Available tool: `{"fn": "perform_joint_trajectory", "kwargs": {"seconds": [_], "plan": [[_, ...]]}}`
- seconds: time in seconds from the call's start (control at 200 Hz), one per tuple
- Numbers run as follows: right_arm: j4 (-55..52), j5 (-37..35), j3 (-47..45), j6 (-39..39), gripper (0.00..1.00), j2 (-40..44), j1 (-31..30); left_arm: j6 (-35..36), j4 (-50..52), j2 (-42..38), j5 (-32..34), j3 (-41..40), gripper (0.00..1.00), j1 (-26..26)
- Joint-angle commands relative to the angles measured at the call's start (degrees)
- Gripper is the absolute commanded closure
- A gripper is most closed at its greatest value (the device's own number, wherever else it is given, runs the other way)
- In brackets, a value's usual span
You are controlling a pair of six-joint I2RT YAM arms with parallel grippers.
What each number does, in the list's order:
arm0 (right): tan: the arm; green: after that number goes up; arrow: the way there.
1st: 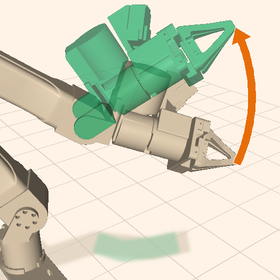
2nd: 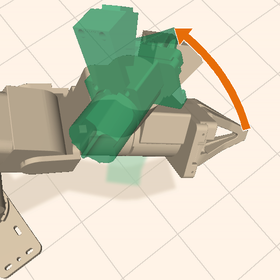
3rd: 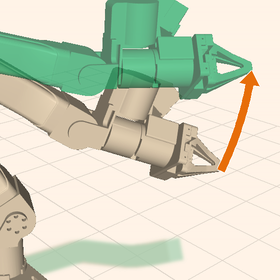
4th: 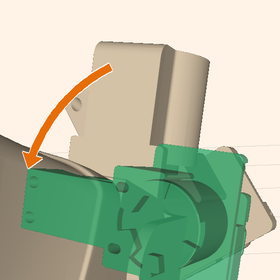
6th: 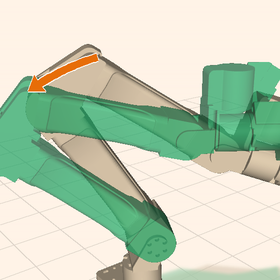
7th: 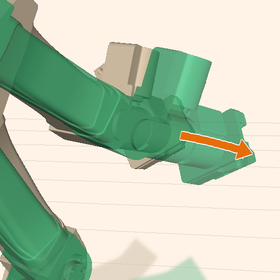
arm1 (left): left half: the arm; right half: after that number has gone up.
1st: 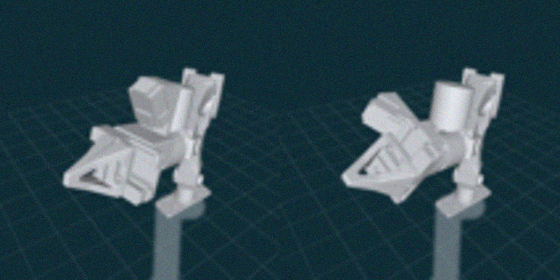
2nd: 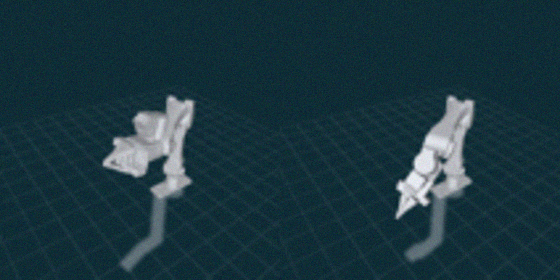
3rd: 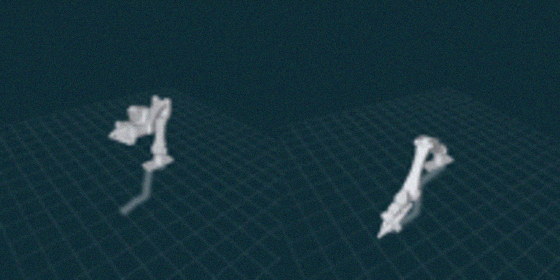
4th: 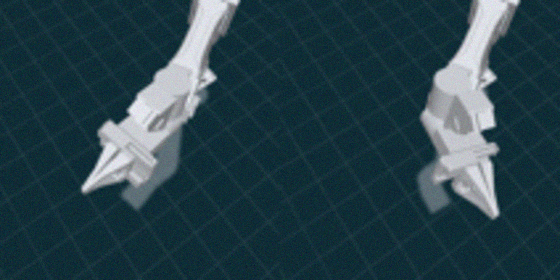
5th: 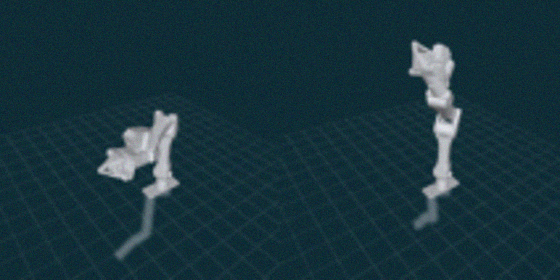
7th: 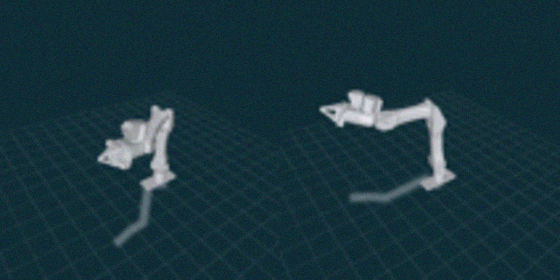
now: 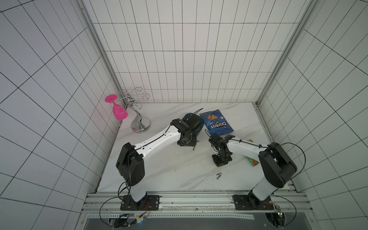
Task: Put the bit on the desktop into the storage box
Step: Place the screwdriver bit in the storage box.
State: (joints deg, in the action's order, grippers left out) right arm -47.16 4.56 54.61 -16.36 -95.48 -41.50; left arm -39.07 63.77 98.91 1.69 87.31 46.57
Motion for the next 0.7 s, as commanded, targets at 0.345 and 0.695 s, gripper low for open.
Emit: {"fn": "perform_joint_trajectory", "kwargs": {"seconds": [0.345,0.695], "plan": [[-7.31,-2.38,20.67,3.81,1.00,-0.84,7.25,-9.71,-10.57,-12.79,-2.10,-16.59,0.51,7.19],[-13.62,1.26,54.11,12.66,1.00,-22.89,7.99,-11.90,-11.73,-10.42,-2.47,-16.47,0.50,14.29]]}}
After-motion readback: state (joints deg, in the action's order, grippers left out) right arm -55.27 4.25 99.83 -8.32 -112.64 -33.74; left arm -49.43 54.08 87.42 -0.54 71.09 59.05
